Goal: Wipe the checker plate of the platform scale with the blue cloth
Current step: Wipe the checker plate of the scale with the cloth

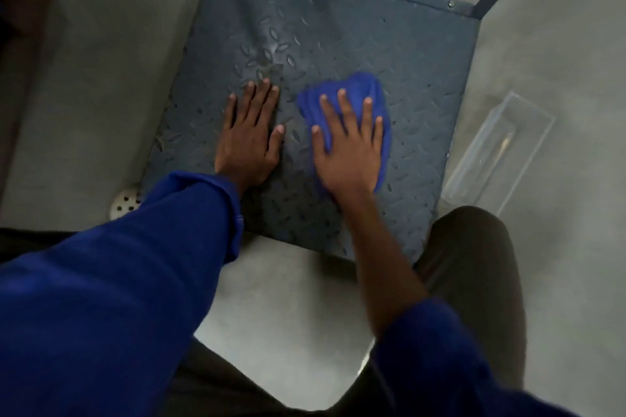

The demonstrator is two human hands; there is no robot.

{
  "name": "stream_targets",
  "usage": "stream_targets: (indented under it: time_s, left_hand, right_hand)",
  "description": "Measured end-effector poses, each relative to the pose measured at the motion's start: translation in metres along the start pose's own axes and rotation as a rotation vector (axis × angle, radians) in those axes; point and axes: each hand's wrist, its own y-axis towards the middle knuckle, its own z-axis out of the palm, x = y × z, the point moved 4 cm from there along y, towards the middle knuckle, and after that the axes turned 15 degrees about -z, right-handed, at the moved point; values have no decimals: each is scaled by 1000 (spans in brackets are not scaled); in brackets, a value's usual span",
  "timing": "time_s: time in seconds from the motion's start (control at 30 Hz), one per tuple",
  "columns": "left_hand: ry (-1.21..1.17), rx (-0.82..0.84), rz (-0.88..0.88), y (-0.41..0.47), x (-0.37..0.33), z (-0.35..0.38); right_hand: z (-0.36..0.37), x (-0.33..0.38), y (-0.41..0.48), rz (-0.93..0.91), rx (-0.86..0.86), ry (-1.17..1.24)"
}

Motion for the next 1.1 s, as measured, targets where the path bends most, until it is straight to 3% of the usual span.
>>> stream_targets:
  time_s: [0.13,0.57,0.77,0.87,1.0,1.1]
  left_hand:
    - [-1,-13,3,-2,0,0]
    - [-32,7,1,-13,4,-1]
    - [11,4,6,-48,22,2]
    - [17,25,-5,-46,22,1]
    - [4,29,-9,-44,20,-2]
    - [9,19,-18,-45,20,-1]
  right_hand:
    - [-1,-47,50,39,10,-37]
    - [-2,-46,55,45,48,-59]
    - [1,14,-10,95,13,-5]
    - [5,62,-81,-7,77,26]
    - [-7,32,-114,-58,129,-11]
    - [-10,-2,-80,128,62,-55]
